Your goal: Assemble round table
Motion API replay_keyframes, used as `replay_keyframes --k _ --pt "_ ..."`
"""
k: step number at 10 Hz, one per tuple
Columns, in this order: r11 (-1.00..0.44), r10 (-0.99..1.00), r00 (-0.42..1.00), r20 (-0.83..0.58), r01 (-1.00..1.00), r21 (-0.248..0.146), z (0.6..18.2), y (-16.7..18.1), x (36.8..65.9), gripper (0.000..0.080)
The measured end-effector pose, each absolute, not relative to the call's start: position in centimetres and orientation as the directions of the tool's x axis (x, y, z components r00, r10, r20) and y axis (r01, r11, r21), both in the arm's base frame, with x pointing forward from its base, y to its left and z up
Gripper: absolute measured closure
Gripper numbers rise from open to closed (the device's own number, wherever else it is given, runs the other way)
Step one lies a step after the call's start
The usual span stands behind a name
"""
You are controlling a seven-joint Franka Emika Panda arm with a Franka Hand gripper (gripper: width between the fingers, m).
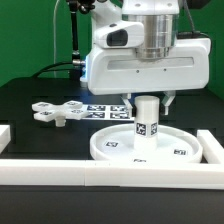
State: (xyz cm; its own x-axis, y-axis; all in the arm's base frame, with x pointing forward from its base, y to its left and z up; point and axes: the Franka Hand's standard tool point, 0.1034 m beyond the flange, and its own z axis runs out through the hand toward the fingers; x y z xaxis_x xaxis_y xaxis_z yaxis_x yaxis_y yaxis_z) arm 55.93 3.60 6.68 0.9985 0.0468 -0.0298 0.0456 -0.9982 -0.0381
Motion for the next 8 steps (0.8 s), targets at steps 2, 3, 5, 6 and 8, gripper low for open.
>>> replay_keyframes --k 2,3,5,6,8 --pt "-0.998 -0.042 0.999 -0.033 -0.043 -0.035 6.67 3.63 55.93 0.039" --pt "-0.992 -0.118 0.992 -0.036 -0.12 -0.033 6.66 3.66 55.93 0.039" --pt "-0.946 -0.323 0.946 -0.026 -0.324 -0.03 6.66 3.71 55.95 0.039" --pt "-0.915 -0.402 0.915 -0.022 -0.403 -0.031 6.68 3.72 55.91 0.039" --pt "-0.804 -0.593 0.805 -0.032 -0.594 -0.041 6.66 3.61 55.85 0.039"
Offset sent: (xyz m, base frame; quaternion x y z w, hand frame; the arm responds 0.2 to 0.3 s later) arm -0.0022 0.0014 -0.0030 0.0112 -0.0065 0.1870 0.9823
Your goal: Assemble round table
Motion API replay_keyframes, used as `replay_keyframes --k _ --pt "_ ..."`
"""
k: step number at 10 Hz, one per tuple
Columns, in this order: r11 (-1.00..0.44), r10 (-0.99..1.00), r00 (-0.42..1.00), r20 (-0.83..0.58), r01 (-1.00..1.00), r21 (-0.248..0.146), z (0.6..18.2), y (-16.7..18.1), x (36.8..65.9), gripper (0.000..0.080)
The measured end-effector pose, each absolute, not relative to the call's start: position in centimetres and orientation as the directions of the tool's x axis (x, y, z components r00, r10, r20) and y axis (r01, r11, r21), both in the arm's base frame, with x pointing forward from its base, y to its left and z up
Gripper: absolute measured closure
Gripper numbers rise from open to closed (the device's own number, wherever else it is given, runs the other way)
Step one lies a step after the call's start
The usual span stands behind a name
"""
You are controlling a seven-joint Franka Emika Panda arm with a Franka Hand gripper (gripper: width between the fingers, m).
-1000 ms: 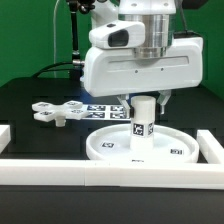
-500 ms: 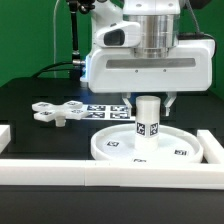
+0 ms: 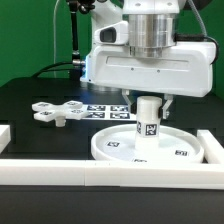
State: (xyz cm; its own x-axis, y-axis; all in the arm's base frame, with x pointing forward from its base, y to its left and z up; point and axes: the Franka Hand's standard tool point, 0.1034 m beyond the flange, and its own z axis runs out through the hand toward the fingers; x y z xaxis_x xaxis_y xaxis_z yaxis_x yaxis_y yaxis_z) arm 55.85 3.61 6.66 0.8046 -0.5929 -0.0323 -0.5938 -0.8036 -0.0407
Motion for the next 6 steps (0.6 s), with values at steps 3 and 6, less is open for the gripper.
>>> replay_keyframes --k 3,6 --pt "-0.552 -0.827 0.557 -0.077 -0.831 -0.073 6.63 2.98 56.03 0.039" --pt "-0.457 -0.882 0.462 -0.092 -0.887 -0.07 6.58 3.2 56.06 0.039"
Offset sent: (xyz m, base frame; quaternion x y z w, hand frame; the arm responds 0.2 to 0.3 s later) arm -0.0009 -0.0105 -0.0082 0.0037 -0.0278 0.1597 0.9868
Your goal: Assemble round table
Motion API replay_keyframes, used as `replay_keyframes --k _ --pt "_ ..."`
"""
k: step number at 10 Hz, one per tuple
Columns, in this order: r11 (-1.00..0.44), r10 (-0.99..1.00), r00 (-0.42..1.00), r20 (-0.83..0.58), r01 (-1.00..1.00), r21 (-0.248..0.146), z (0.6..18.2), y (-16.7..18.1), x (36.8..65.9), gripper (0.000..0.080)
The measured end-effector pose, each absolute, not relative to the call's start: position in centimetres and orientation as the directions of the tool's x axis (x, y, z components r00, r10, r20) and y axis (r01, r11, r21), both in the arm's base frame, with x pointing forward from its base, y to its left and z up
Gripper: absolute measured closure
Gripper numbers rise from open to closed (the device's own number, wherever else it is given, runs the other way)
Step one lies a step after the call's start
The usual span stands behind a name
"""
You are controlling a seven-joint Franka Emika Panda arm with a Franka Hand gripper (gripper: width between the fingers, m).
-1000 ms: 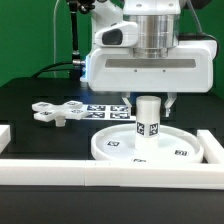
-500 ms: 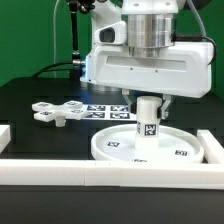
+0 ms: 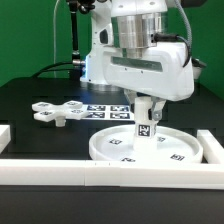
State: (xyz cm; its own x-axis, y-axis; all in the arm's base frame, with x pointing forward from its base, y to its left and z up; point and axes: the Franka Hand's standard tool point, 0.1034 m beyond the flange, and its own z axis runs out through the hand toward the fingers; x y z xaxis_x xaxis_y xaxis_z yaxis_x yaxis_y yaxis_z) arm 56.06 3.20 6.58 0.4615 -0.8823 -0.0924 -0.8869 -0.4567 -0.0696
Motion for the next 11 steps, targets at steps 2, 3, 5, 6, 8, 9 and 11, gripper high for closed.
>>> replay_keyframes --k 2,3,5,6,8,9,11 --pt "-0.325 -0.937 0.33 -0.113 -0.944 -0.063 6.56 3.4 56.06 0.039" --pt "-0.234 -0.961 0.242 -0.131 -0.97 -0.069 6.56 3.35 56.16 0.039" --pt "0.024 -0.985 -0.013 -0.173 -0.998 -0.065 6.56 3.41 56.28 0.039" --pt "0.054 -0.984 -0.043 -0.173 -0.997 -0.059 6.56 3.44 56.28 0.039" --pt "0.1 -0.98 -0.09 -0.177 -0.994 -0.051 6.51 3.44 56.26 0.039" --pt "0.093 -0.981 -0.083 -0.176 -0.994 -0.051 6.47 3.49 56.23 0.0241" --pt "0.029 -0.985 -0.021 -0.172 -0.999 -0.044 6.7 4.21 56.02 0.0178"
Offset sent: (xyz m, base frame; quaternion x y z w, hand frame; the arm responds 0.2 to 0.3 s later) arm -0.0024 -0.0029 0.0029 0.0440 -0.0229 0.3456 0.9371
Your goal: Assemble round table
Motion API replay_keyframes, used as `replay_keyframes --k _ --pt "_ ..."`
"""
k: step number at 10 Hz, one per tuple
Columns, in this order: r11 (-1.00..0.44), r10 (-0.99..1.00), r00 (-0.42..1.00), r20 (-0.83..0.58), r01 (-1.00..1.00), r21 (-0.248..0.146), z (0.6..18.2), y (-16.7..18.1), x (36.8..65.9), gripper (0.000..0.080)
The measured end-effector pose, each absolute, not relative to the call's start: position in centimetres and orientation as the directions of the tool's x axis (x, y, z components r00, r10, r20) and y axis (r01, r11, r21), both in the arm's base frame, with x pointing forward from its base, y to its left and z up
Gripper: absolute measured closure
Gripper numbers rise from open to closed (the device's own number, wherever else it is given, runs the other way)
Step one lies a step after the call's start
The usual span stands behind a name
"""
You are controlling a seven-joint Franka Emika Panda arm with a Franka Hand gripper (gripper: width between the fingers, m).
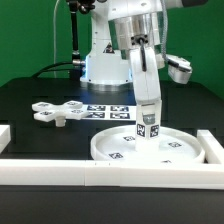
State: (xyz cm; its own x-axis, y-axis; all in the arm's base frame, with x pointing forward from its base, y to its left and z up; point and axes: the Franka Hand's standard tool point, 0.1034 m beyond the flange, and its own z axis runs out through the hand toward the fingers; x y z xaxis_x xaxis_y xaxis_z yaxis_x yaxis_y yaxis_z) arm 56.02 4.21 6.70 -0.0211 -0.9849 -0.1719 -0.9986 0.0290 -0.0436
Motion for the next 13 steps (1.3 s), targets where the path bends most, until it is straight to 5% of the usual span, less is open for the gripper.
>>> replay_keyframes --k 4,9,13 --pt "-0.248 -0.956 0.257 -0.138 -0.965 -0.084 8.5 6.7 53.0 0.015" --pt "-0.271 -0.95 0.279 -0.137 -0.959 -0.08 8.3 6.8 52.3 0.015" --pt "-0.618 -0.77 0.624 -0.136 -0.781 -0.089 8.3 5.9 50.8 0.015"
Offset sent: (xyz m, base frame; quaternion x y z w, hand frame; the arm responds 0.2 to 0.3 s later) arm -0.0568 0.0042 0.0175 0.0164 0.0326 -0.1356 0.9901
